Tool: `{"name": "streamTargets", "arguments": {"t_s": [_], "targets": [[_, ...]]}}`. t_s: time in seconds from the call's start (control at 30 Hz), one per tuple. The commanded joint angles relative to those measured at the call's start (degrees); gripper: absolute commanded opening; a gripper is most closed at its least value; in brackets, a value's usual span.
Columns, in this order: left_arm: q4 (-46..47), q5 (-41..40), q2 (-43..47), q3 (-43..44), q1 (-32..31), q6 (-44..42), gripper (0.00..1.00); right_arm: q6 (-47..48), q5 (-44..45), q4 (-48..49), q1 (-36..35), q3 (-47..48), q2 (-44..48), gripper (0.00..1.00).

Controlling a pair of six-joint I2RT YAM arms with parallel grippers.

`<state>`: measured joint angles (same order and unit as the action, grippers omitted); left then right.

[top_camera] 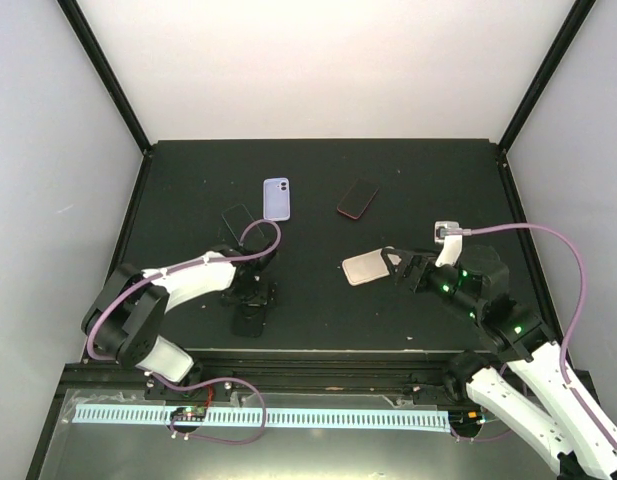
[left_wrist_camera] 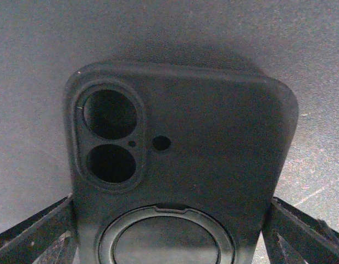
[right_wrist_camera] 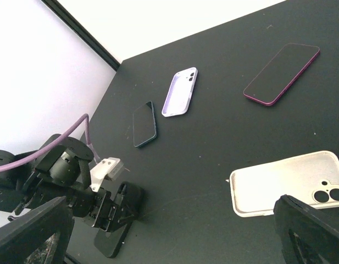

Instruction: Put the phone into the phone case

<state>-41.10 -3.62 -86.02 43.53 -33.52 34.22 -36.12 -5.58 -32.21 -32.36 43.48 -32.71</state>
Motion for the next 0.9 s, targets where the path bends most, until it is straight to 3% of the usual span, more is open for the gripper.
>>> {"name": "streamTargets", "arguments": {"t_s": [0.0, 0.3, 0.47, 0.67, 0.87], "targets": [[-0.77, -0.69, -0.97, 1.07, -0.66, -1.49, 0.87, -0.72, -0.61, 0.61, 0.28, -0.42, 1.0, 1.0], [-1.27, 4.48, 5.68, 4.34, -0.66, -3.84, 0.7, -5.73, -9.9, 5.55, 0.28, -4.81, 0.63, 0.95], [1.71, 13.35, 8.9, 5.55, -0.57, -3.25, 0.69, -10.5, -18.09, 12.99, 0.31, -9.97, -1.88, 0.87], [11.68, 28.53, 15.39, 4.6, -0.51, 3.16, 0.69, -13.74, -21.25, 21.76, -0.51, -15.39, -3.34, 0.81], [27.46, 38.38, 20.32, 0.8, -0.56, 15.42, 0.69, -19.03, -21.54, 33.62, -4.53, -19.83, -6.76, 0.72]]}}
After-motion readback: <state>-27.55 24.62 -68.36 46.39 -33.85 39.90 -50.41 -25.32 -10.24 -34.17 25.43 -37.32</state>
